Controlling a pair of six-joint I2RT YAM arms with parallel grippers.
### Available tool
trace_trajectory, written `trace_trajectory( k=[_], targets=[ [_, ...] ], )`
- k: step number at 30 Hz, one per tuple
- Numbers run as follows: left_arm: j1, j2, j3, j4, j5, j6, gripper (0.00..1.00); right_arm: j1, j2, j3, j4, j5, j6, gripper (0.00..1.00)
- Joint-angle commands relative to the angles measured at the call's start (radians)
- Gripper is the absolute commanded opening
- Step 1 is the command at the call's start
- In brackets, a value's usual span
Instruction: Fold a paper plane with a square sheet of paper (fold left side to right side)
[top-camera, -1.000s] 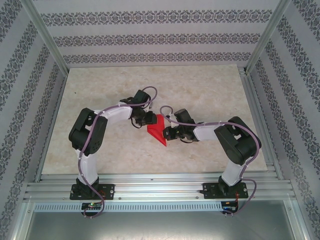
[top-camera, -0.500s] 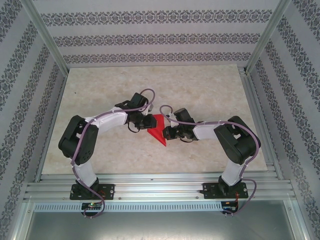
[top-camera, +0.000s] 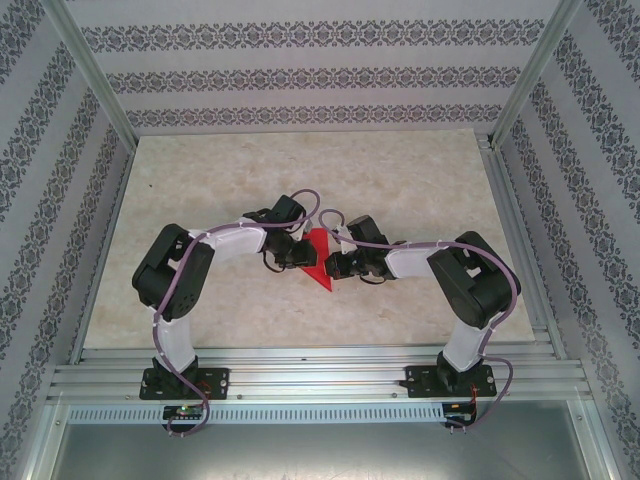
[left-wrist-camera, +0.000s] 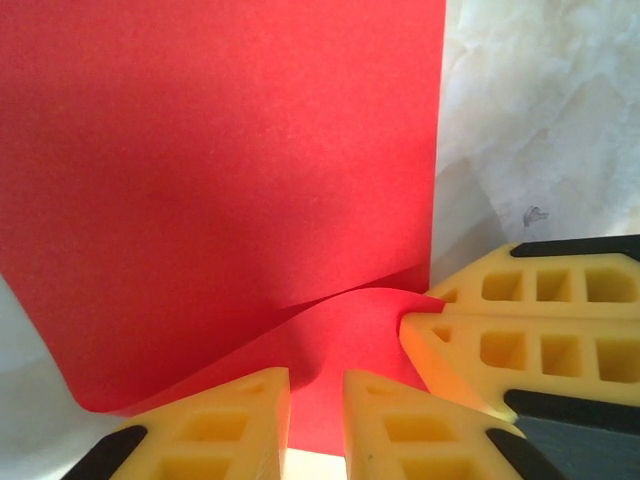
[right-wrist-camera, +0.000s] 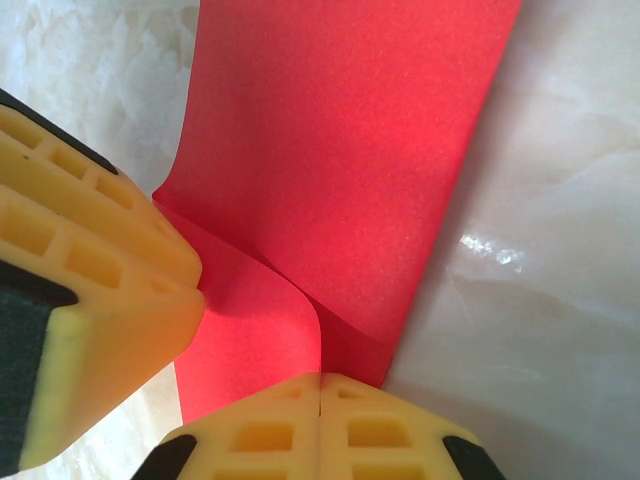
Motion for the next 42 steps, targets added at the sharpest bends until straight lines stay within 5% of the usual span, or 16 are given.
trace_trajectory(
  k=[1,13,23,33,42],
  targets=[
    [-0.012,0.017,0.019,0.005,-0.025,0.002,0.23,0.005,0.056,-0.011,-0.079,0.052,-0.035,0.00],
    [-0.018,0.055,-0.021,0.029,-0.033,-0.006,0.22,0.001,0.029,0.002,-0.087,0.050,-0.024,0.00],
    [-0.022,0.077,-0.032,0.040,-0.043,-0.010,0.22,-0.008,-0.220,0.000,-0.184,0.104,0.027,0.26],
    [-0.026,0.077,-0.032,0.041,-0.047,-0.010,0.21,0.104,-0.273,-0.122,-0.014,0.001,0.247,0.24],
    [-0.027,0.080,-0.028,0.040,-0.048,-0.011,0.21,0.106,-0.202,-0.099,0.001,0.017,0.266,0.23]
  ],
)
